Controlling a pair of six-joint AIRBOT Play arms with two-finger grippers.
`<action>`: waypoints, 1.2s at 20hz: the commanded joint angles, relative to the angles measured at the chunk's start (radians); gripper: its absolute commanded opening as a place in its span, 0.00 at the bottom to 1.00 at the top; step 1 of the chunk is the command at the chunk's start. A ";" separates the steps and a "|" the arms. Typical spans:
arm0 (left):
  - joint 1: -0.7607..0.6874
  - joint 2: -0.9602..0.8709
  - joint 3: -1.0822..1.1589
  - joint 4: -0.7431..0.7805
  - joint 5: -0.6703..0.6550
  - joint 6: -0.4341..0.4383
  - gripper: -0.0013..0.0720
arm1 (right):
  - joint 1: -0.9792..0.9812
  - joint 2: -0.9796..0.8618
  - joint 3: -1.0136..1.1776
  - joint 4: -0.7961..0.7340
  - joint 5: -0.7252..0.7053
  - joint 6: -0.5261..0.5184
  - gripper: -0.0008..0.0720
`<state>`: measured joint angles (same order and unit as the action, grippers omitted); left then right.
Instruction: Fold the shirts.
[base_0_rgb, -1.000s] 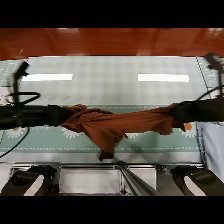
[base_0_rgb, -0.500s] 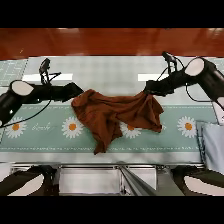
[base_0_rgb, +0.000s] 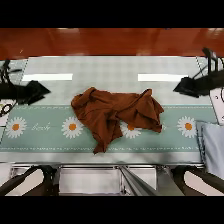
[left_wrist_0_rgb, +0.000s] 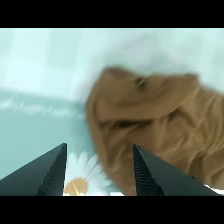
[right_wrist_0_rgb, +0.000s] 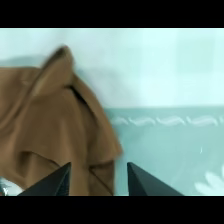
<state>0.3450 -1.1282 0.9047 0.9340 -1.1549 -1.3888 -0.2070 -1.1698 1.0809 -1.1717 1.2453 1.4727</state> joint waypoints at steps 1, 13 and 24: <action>0.050 0.040 -0.270 -0.027 -0.012 0.027 0.70 | -0.060 0.164 -0.357 0.055 -0.135 -0.020 0.58; -0.247 -0.199 -0.393 -0.468 0.225 0.124 0.70 | -0.060 0.240 -0.568 0.193 -0.177 -0.076 0.58; -0.302 -0.258 -0.145 -0.479 0.160 0.192 0.05 | -0.060 0.163 -0.539 0.231 -0.308 -0.048 0.58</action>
<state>0.0486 -1.3819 0.7124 0.4625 -0.9684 -1.2186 -0.2665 -0.9581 0.5236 -0.9886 0.9771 1.4254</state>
